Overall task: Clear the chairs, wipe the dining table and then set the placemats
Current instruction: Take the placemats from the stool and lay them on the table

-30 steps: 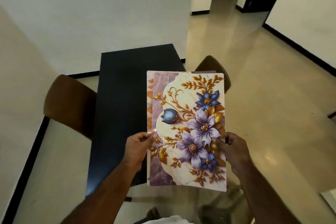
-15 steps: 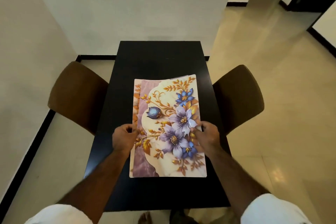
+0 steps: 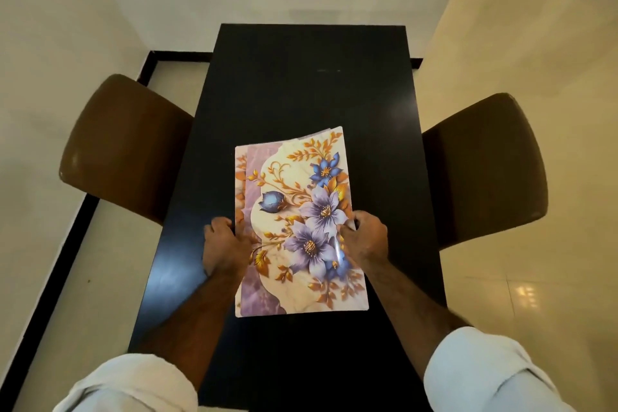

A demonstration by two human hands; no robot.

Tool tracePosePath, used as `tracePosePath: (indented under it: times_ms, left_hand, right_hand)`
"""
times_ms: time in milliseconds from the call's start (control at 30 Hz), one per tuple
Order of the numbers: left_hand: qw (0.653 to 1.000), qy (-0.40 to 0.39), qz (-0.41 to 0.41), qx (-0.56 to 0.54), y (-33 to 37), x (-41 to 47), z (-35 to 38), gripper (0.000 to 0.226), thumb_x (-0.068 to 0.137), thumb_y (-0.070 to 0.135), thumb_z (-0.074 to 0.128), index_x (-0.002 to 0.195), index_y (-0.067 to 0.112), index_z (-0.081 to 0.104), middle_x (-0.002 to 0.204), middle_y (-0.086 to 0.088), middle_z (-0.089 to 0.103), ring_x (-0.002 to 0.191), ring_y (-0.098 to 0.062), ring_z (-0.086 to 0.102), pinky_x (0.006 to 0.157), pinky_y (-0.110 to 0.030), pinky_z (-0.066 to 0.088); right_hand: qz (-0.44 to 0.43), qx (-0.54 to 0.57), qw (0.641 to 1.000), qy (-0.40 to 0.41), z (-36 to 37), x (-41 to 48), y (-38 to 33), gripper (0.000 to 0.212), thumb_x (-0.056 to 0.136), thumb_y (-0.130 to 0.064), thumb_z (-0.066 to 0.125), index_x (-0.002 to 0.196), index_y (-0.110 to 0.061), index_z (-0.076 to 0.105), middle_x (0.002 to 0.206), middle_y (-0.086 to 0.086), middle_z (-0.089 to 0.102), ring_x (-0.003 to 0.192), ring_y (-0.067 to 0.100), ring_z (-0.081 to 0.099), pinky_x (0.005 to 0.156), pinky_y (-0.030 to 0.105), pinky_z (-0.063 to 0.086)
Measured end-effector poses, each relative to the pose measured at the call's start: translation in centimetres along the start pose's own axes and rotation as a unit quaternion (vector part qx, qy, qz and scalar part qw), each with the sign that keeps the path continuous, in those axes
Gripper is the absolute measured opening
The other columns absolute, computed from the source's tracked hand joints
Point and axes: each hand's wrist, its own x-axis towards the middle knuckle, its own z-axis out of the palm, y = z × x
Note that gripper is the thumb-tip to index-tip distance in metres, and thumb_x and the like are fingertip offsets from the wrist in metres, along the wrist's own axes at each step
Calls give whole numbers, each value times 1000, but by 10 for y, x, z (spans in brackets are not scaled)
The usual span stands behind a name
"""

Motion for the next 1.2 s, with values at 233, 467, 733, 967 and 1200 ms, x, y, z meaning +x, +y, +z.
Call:
tracePosePath:
  times_ms: [233,467,733,967,1200]
  left_hand:
    - [992,-118,33,29,13,-4,16,80,92,50,86,153,15,47,152,-13,46,140,-37,55,116,-60,52]
    - [993,-117,15,31,18,3,20,85,90,46,90,153,10,46,152,-19,45,141,-42,51,120,-59,44]
    - [992,-121,14,28,8,15,17,81,80,38,99,140,7,54,142,-21,51,136,-43,51,118,-59,43]
    - [993,-112,-8,43,-13,35,12,81,84,49,93,146,13,53,145,-20,56,140,-44,47,116,-66,45]
    - [989,-112,-21,93,-22,53,4,80,82,53,94,140,13,57,145,-21,54,140,-45,46,119,-66,39]
  right_hand:
    - [-2,-119,992,47,8,-8,-1,32,96,-36,82,125,-24,75,120,-1,61,101,19,62,75,30,46]
    - [-89,-71,992,47,12,-22,-1,8,107,-25,66,112,-21,70,102,-7,72,91,14,70,72,26,53]
    - [-83,-4,997,1,16,-14,8,2,109,-28,65,110,-27,66,97,-13,76,86,6,74,75,28,65]
    - [-101,40,993,-52,31,-10,-10,8,110,-27,63,115,-24,68,103,-11,76,93,7,75,84,27,66]
    - [-111,43,991,-55,44,-11,-26,17,112,-30,60,120,-18,68,107,-3,77,96,15,76,86,35,67]
